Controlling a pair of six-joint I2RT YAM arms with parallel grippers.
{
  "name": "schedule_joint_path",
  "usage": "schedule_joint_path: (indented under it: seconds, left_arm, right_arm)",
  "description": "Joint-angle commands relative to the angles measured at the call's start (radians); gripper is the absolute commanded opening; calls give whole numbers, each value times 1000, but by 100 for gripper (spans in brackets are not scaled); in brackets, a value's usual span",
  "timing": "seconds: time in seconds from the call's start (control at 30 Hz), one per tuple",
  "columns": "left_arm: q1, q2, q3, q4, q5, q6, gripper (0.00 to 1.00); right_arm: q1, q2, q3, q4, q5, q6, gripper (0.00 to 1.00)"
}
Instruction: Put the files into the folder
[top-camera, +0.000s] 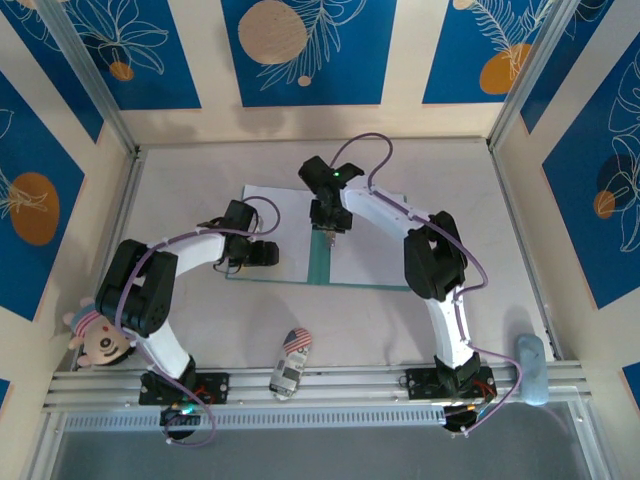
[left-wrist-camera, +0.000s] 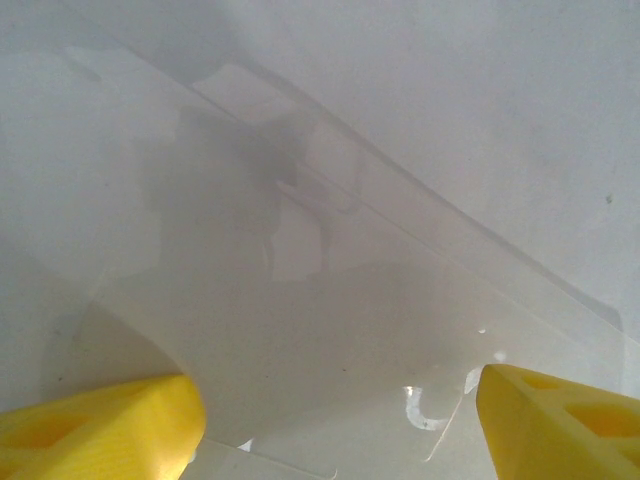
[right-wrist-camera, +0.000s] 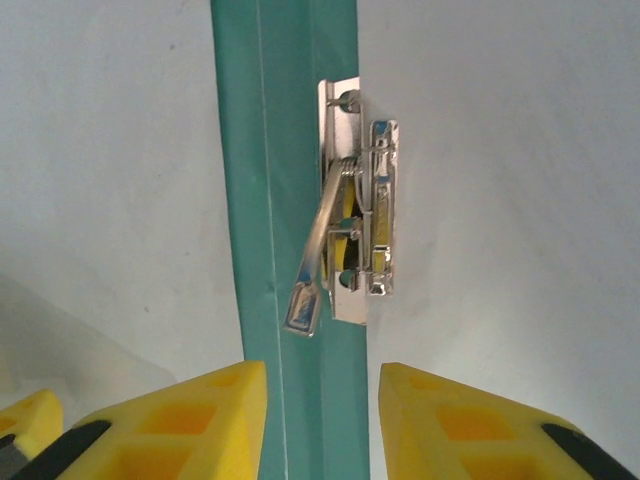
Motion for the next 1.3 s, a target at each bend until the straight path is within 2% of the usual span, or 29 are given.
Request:
schedule_joint_path:
  seconds: [0.0,0.2,0.43,0.57,0.73,0.87,1.27]
  left_arm:
    - [21,88,-70,-128,-4,-7,78]
    - [19,61,-84,-124,30,-14,78]
    - [4,7,-142,-95,114,-91,79]
    - [-37,-21,-182,-74,132,-136,79]
    - [-78,-50,-213,-76,125,-159,79]
    - [-76,-54,-203,-112,83,-132,80]
    - [-73,-43,-185,-115,80,-108,79]
  right_arm:
    - [12,-9,7,-25,18,34,39]
    - [16,16,22,-49,42,38,39]
    - [16,10,20,-51,45,34,38]
    - [18,-1,1,-38,47,30,38]
    - [21,-13,-29,-25,54,25,38]
    - [19,-7,-30,-20,66,15,37]
    - [24,42,16,-14,59,-5,32]
